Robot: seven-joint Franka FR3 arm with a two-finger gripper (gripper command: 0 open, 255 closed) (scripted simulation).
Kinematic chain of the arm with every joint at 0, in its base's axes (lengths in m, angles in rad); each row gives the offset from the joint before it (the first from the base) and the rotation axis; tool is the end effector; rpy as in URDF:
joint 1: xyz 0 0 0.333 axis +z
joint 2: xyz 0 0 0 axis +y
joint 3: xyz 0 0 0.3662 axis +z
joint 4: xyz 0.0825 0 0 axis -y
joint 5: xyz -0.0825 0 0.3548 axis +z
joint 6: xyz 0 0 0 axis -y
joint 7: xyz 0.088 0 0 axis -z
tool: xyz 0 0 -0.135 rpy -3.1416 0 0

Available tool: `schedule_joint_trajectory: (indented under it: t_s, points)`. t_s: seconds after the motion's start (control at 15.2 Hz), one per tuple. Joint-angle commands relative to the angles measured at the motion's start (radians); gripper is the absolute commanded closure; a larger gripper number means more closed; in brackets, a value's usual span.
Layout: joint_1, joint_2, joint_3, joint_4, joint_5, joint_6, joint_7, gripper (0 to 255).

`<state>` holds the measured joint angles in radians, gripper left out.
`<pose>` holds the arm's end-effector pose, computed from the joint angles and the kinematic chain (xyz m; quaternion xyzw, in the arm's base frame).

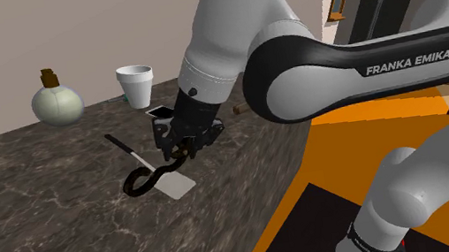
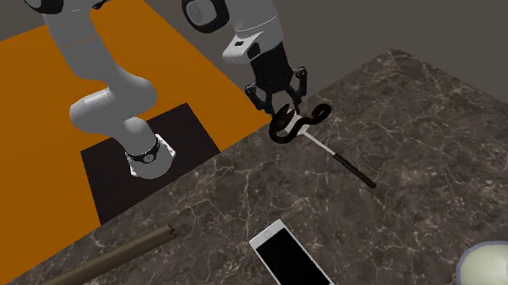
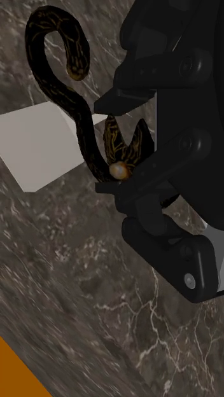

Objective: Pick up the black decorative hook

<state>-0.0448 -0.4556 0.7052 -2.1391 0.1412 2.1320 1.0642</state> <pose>0.3121 0.3263 0.6008 -0.9557 0.2232 -0.1748 0.0788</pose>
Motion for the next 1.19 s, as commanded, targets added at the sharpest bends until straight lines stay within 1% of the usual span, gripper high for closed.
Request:
schedule_joint_trajectory:
  t_s: [0.0,0.99,1.12]
  points:
    - [-0.001,0.002,0.001,0.001,-0.001,0.001,0.0,255]
    - [-0.02,0.026,-0.023,0.218,-0.024,-0.195,-0.008,255]
    - [-0.02,0.027,-0.023,0.221,-0.024,-0.197,-0.008,255]
